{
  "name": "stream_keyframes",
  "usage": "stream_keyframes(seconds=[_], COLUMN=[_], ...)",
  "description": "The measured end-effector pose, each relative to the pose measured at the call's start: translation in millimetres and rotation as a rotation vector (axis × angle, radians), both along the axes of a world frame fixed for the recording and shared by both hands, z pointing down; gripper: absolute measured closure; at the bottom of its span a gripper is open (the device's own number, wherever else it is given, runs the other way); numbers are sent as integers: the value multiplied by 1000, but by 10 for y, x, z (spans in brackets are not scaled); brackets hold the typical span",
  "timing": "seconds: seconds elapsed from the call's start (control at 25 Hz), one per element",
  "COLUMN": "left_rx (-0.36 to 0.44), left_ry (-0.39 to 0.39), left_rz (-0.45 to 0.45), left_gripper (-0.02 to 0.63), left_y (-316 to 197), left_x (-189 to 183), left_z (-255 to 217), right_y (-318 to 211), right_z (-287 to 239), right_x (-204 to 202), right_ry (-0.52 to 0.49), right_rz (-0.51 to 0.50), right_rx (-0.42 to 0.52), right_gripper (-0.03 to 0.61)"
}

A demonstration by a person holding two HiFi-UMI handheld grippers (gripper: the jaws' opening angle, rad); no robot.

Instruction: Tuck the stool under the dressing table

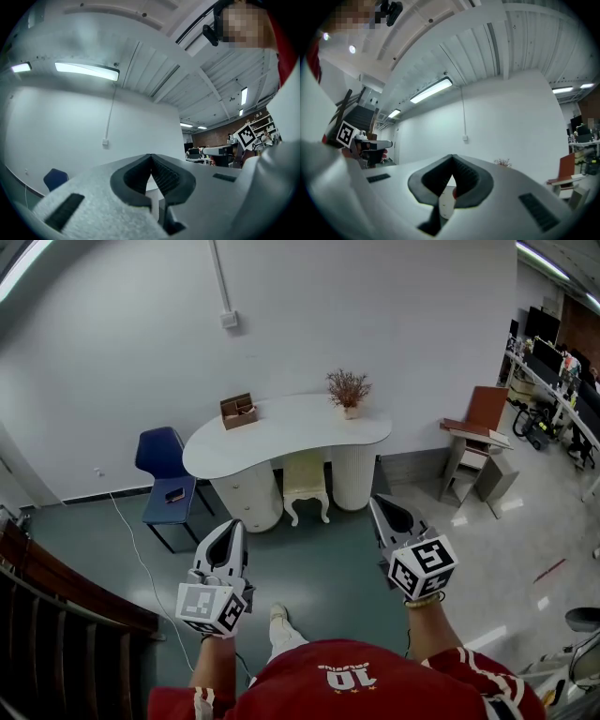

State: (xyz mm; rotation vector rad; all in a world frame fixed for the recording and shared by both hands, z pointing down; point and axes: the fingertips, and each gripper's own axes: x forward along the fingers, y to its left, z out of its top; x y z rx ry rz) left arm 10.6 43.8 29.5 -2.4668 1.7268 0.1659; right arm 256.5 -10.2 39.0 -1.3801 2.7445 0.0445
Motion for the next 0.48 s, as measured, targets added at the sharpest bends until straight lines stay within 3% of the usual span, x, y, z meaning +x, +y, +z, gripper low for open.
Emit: stream_keyframes(seconds=[0.48], left_rx=[2], left_ry=[12], left_rz=[3], left_gripper=[609], left_y=[90], left_x=[-81], left_z=[-1], right_y=[5], right_z=[-16], right_x=[-27], right_ry=[28], right_rz=[26], right_rx=[10], right_gripper=[577])
